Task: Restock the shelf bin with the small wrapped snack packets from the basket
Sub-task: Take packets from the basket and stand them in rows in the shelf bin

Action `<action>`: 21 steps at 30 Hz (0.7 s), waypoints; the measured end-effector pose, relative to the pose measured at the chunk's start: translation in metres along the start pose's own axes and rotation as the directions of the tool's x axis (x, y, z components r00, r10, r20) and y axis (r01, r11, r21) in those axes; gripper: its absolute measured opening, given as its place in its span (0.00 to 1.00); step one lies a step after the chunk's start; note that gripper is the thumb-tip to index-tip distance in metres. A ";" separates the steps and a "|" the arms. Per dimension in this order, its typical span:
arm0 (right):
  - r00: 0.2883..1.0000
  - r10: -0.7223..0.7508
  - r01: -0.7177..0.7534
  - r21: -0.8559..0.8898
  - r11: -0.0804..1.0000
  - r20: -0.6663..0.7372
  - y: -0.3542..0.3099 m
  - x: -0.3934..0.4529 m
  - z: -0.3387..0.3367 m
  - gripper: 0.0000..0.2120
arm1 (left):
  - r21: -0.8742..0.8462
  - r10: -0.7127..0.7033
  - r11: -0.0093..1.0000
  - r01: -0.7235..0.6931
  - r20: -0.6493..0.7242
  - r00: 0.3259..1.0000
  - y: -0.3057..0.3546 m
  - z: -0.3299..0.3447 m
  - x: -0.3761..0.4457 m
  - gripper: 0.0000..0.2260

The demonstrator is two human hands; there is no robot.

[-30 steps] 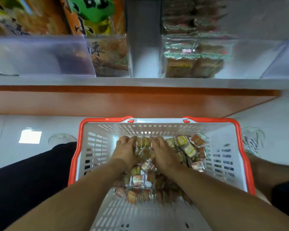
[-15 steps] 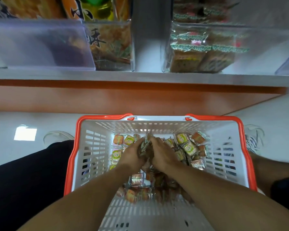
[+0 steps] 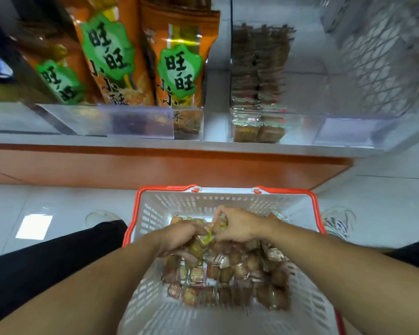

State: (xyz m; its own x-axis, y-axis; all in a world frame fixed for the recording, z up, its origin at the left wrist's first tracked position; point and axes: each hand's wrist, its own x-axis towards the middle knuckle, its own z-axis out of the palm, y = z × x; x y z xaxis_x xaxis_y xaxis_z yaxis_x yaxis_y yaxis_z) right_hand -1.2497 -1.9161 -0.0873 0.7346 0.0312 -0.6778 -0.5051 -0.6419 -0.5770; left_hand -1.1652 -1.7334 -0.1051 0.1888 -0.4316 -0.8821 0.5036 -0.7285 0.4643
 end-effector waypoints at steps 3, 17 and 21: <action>0.995 -0.015 0.009 0.063 0.998 0.098 -0.045 -0.040 -0.049 0.14 | -0.026 -0.020 0.999 0.024 0.154 0.988 0.041 -0.001 -0.043 0.09; 0.879 -0.426 0.472 0.527 0.707 -0.215 -0.127 -0.187 -0.193 0.25 | -0.317 0.609 0.773 -0.550 0.123 0.784 0.191 0.032 -0.220 0.15; 0.873 -0.390 0.487 0.556 0.674 -0.292 -0.116 -0.179 -0.192 0.27 | -0.293 0.609 0.758 -0.583 0.000 0.793 0.196 0.039 -0.211 0.11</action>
State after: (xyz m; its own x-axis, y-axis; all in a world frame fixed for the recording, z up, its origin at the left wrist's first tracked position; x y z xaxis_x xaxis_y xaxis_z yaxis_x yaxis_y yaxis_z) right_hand -1.2354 -1.9940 0.1883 0.9709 0.0541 -0.2335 -0.2343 0.0083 -0.9721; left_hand -1.1388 -1.8059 0.1756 0.4568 -0.7860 -0.4166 0.5189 -0.1449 0.8424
